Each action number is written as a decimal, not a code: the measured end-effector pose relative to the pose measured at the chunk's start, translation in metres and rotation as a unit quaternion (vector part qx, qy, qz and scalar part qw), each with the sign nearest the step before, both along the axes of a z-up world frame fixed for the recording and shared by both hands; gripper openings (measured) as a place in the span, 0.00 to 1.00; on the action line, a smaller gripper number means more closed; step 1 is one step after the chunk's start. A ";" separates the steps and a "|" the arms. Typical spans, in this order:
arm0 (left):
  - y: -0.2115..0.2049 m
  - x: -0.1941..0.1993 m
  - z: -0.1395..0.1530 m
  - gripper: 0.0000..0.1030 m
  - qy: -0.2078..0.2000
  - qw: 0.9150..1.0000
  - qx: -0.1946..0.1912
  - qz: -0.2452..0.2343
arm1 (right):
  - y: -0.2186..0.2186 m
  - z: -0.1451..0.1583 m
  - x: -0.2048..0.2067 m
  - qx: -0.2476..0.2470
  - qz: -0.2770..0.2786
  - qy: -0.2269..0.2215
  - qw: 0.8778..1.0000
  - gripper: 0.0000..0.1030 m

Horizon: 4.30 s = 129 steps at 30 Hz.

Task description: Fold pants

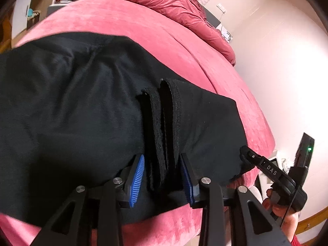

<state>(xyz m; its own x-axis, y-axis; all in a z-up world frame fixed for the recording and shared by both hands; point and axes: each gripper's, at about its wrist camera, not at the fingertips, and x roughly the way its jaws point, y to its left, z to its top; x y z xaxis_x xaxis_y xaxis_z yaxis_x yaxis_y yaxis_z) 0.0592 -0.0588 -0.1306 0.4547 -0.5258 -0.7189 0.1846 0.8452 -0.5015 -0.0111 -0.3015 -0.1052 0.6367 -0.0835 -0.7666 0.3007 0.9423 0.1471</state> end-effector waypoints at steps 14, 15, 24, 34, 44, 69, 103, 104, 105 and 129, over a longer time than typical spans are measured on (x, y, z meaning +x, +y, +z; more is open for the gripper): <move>0.080 -0.037 0.016 0.35 0.024 0.993 0.045 0.104 | 0.100 -0.010 0.020 0.066 0.173 -0.013 0.983 0.31; 0.086 -0.040 0.016 0.35 0.030 0.993 0.034 0.112 | 0.105 -0.012 0.020 0.065 0.176 -0.009 0.982 0.32; 0.144 -0.062 0.011 0.35 0.084 0.972 -0.069 0.208 | 0.112 -0.020 0.017 0.062 0.175 -0.014 0.983 0.38; 0.196 -0.073 -0.013 0.35 0.140 0.922 -0.176 0.315 | 0.105 -0.020 0.015 0.073 0.172 -0.019 0.982 0.38; 0.206 -0.081 -0.021 0.57 0.149 0.909 -0.192 0.339 | 0.102 -0.021 0.014 0.081 0.168 -0.021 0.982 0.40; 0.270 -0.042 0.017 0.09 -0.047 0.921 -0.168 0.349 | 0.098 -0.023 0.013 0.095 0.165 -0.022 0.982 0.40; 0.239 -0.067 -0.020 0.55 0.182 0.894 -0.220 0.344 | 0.103 -0.022 0.024 0.101 0.179 -0.004 0.979 0.46; 0.238 -0.068 -0.025 0.56 0.198 0.885 -0.238 0.347 | 0.103 -0.022 0.024 0.103 0.178 -0.004 0.978 0.46; 0.238 -0.068 -0.028 0.56 0.205 0.884 -0.238 0.347 | 0.103 -0.023 0.024 0.104 0.177 -0.005 0.979 0.46; 0.236 -0.046 0.005 0.16 0.000 0.914 -0.208 0.349 | 0.097 -0.025 0.022 0.114 0.177 -0.006 0.978 0.46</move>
